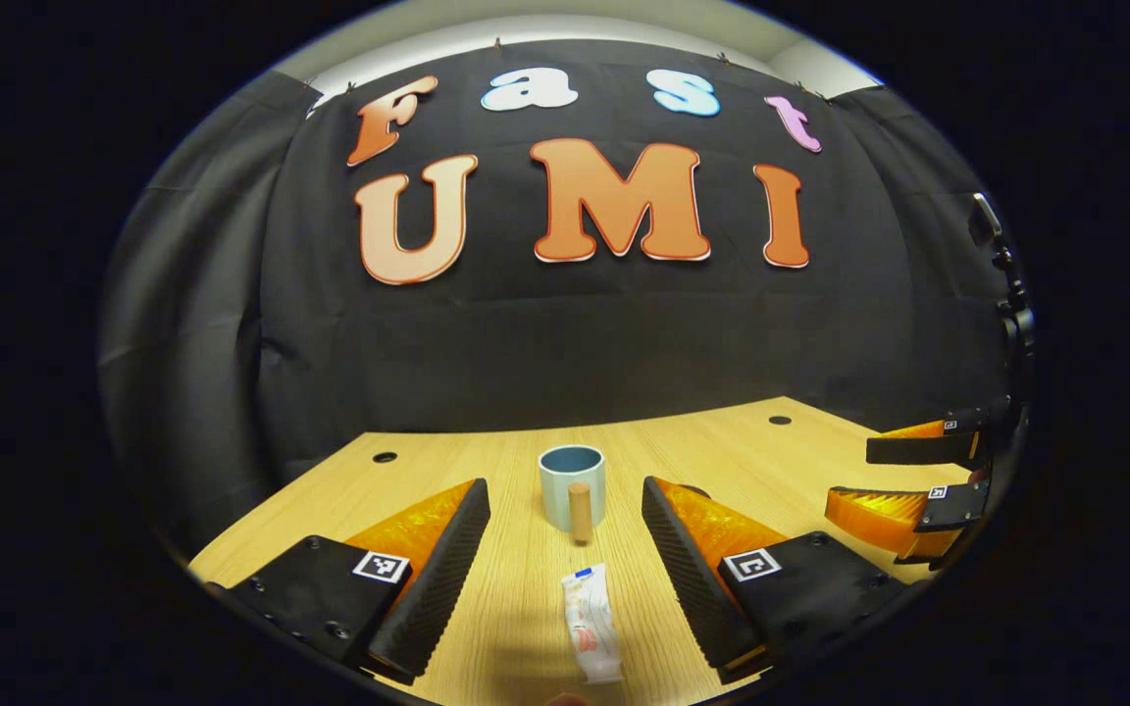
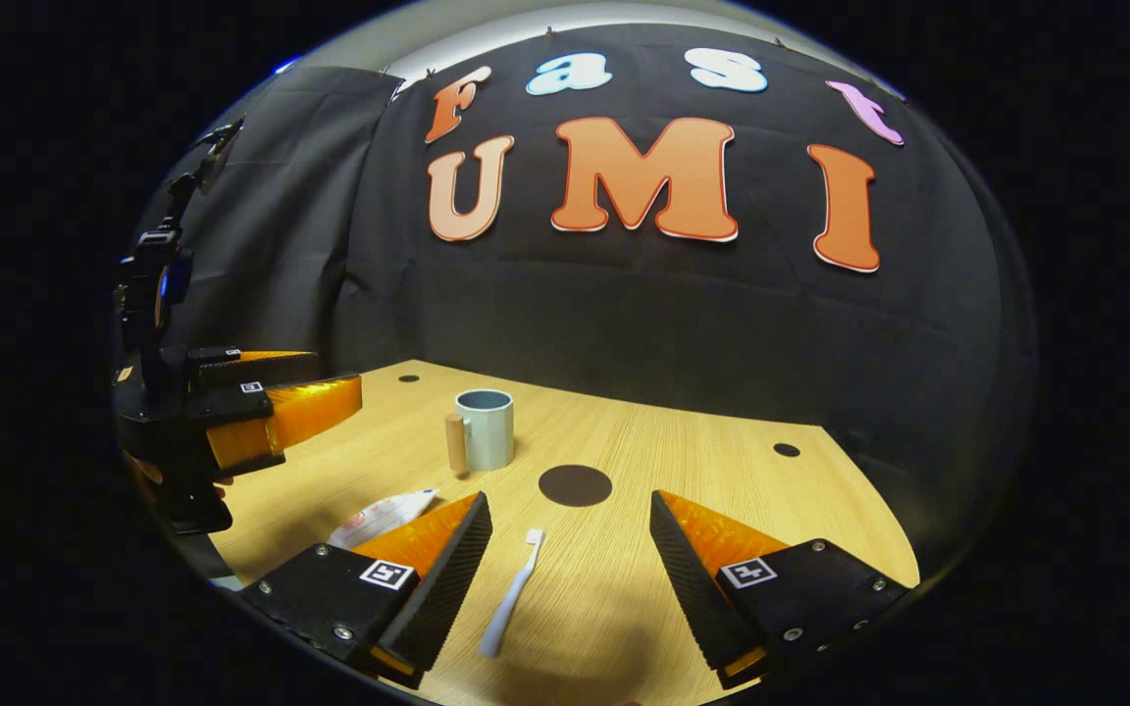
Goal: Put the toothbrush and toothpaste on the desktop into the cup, then pick up the cup and place it on the coaster on the desktop.
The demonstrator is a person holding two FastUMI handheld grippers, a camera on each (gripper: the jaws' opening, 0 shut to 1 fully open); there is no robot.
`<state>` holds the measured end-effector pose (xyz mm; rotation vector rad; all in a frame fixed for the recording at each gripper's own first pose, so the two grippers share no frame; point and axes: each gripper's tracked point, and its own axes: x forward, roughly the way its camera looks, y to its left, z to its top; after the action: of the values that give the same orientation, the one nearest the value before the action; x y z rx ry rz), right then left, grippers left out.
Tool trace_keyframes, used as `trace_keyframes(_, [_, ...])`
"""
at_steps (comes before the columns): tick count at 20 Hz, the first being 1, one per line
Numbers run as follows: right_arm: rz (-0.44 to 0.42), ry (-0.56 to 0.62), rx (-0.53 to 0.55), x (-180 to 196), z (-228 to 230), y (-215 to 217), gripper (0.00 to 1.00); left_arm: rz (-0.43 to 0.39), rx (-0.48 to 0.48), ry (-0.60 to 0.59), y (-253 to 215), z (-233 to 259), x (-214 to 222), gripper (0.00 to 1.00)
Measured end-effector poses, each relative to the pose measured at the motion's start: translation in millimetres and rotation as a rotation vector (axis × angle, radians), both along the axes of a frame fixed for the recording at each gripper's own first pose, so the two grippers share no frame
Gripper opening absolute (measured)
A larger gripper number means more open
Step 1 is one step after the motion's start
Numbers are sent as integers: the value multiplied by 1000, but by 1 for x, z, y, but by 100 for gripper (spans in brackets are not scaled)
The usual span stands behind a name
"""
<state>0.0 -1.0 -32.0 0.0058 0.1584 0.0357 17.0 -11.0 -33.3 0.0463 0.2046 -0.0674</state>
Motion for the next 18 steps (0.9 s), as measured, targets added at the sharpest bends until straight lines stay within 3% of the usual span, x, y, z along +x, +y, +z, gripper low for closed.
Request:
trace_keyframes(11, [49, 244, 12, 10, -49, 11, 95, -34, -52, 349, -8, -97, 10, 100])
trace_keyframes(18, [77, 320, -9, 11, -69, 19, 93, -54, -67, 531, -14, -141, 4, 100])
